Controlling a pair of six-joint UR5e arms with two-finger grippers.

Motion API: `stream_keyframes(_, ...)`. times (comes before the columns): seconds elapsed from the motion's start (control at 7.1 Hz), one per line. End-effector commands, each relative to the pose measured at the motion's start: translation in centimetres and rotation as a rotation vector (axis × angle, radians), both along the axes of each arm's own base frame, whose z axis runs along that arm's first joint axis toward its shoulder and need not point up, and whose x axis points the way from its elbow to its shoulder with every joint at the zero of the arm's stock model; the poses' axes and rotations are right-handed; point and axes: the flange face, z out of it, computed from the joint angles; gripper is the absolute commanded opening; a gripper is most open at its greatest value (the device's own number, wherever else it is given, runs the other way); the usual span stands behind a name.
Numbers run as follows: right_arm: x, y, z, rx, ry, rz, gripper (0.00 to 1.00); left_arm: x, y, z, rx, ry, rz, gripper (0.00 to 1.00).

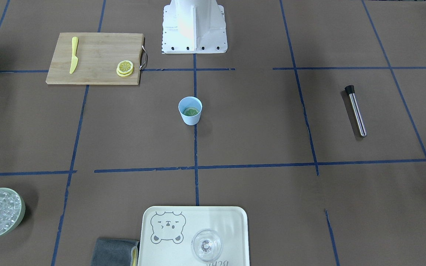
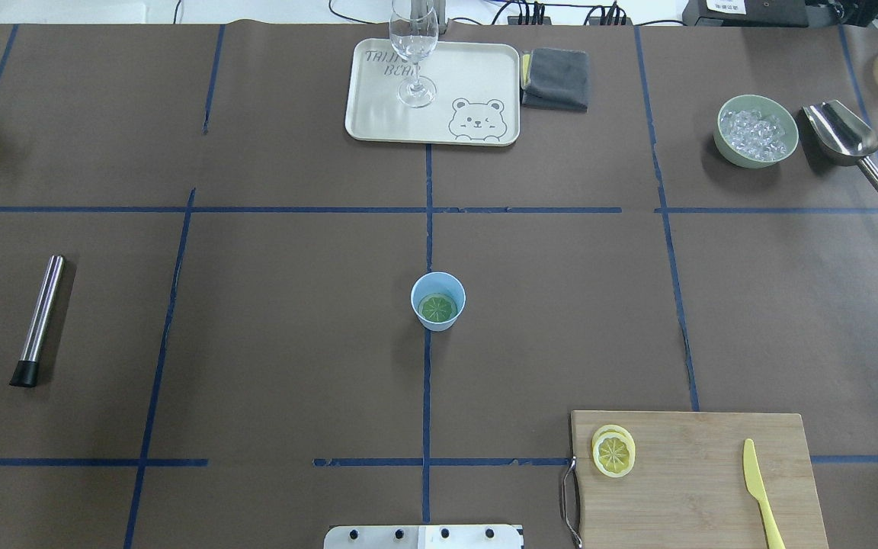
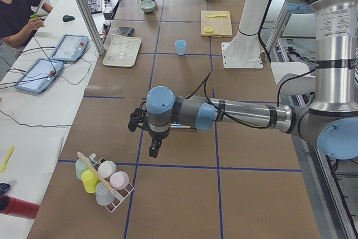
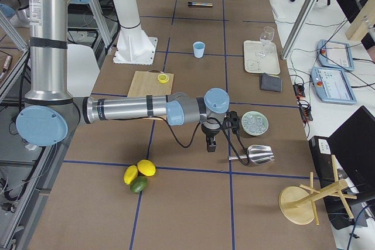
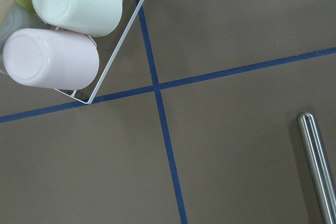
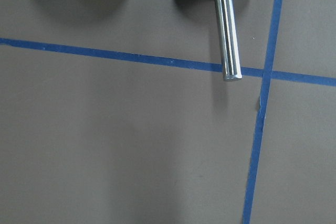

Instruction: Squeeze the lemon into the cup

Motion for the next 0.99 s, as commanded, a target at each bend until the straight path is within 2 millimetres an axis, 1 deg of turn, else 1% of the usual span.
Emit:
stream_keyframes(0.0, -0.07, -0.41, 0.44, -0.002, 0.001, -0.005, 1.0, 0.01, -0.03, -0.08, 0.003, 0.0, 0.001, 1.0)
stream_keyframes(0.56, 0.36, -0.5, 0.44, 0.0, 0.001, 0.002, 1.0, -0.04, -0.01, -0.68, 0.012, 0.003, 0.0, 1.0)
stream_keyframes(0.84, 0.74, -0.45, 0.36, 0.014, 0.001, -0.001, 1.0, -0.05, 0.12, -0.38, 0.006, 0.001, 0.0, 1.0)
